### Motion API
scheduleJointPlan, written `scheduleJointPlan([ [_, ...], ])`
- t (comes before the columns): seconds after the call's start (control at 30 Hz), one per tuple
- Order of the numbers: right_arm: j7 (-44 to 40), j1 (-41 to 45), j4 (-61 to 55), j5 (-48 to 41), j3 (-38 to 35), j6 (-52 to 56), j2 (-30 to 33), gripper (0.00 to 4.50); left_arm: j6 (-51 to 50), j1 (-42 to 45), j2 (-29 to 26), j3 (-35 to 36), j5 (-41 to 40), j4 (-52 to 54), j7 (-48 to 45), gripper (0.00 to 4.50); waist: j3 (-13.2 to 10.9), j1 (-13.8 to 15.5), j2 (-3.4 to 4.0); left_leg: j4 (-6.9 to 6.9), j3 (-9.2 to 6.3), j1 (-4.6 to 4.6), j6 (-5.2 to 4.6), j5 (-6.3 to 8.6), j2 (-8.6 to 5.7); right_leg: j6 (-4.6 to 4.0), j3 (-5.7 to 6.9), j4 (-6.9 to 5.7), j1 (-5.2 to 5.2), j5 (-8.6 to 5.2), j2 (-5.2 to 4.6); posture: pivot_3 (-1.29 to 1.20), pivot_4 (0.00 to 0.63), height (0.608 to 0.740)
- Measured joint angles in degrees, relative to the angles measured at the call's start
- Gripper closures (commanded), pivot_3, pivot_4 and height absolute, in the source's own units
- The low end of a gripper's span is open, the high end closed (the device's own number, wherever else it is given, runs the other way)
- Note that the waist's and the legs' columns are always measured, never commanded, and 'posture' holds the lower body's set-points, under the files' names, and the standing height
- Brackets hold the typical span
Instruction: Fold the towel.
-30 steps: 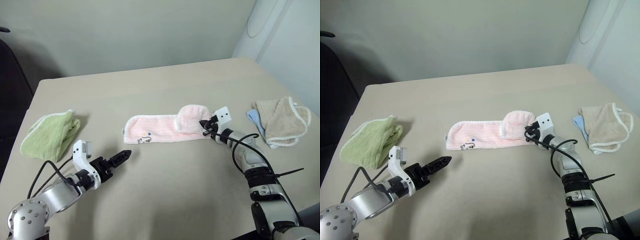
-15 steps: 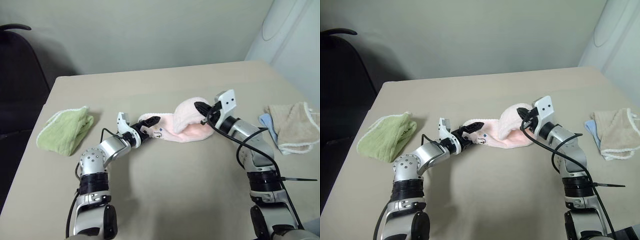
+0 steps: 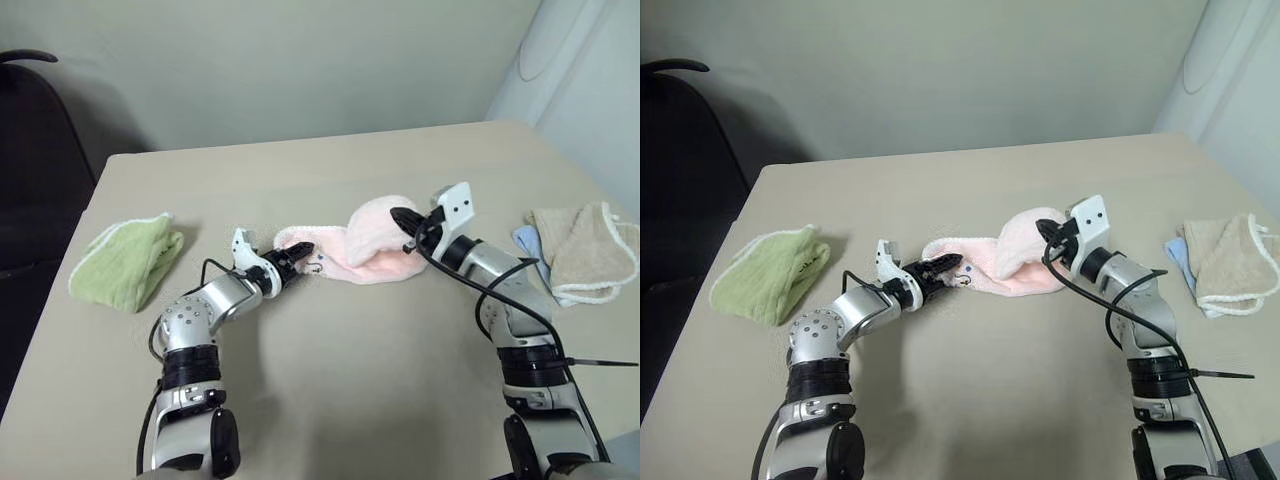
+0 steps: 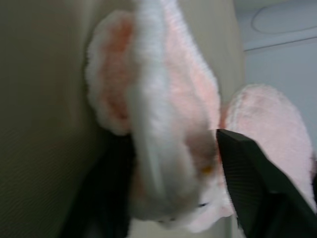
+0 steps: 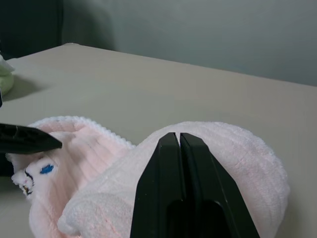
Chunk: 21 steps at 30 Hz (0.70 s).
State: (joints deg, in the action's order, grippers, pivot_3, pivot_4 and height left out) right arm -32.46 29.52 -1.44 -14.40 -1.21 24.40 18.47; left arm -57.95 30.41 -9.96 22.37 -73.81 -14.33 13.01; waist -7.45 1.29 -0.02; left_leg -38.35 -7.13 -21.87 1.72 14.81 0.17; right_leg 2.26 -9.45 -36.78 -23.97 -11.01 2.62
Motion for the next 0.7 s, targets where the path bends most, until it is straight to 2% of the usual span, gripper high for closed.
scheduleJointPlan([
  [0.13,0.0,-0.45,0.0,0.39,0.32,0.43,0.5,4.38,-0.24,-0.19,0.32,0.29,0.47,0.4,-0.15,4.27,-0.04,-0.12,-0.07,0.05,0.0,0.02,0.01,-0.01,0.0,-0.01,0.0,0.02,-0.01,-0.01,0.04,0.0,0.15,0.735],
  [0.17,0.0,-0.64,0.01,0.65,0.57,0.57,0.66,4.38,-0.31,-0.19,0.33,0.31,0.47,0.76,-0.36,4.48,-0.04,-0.12,-0.07,0.08,0.0,0.02,0.02,-0.01,0.0,-0.01,-0.01,0.02,-0.01,-0.01,0.05,0.0,0.15,0.735],
  [0.53,-0.12,-3.23,0.13,2.54,2.55,1.67,2.65,4.38,-0.2,-0.54,0.47,0.67,1.53,1.61,-1.88,4.48,-0.06,-0.28,-0.1,0.09,0.0,0.03,0.05,-0.03,0.04,-0.08,-0.03,0.01,-0.02,0.04,0.08,0.0,0.15,0.735],
  [0.7,-0.12,-3.5,0.13,3.39,2.83,2.21,3.27,4.38,0.69,-0.71,0.52,2.28,1.55,2.55,-2.36,4.48,-0.23,-0.52,-0.38,0.09,0.0,0.01,0.06,-0.03,0.05,-0.09,-0.02,0.03,-0.05,0.04,0.08,0.0,0.15,0.735],
])
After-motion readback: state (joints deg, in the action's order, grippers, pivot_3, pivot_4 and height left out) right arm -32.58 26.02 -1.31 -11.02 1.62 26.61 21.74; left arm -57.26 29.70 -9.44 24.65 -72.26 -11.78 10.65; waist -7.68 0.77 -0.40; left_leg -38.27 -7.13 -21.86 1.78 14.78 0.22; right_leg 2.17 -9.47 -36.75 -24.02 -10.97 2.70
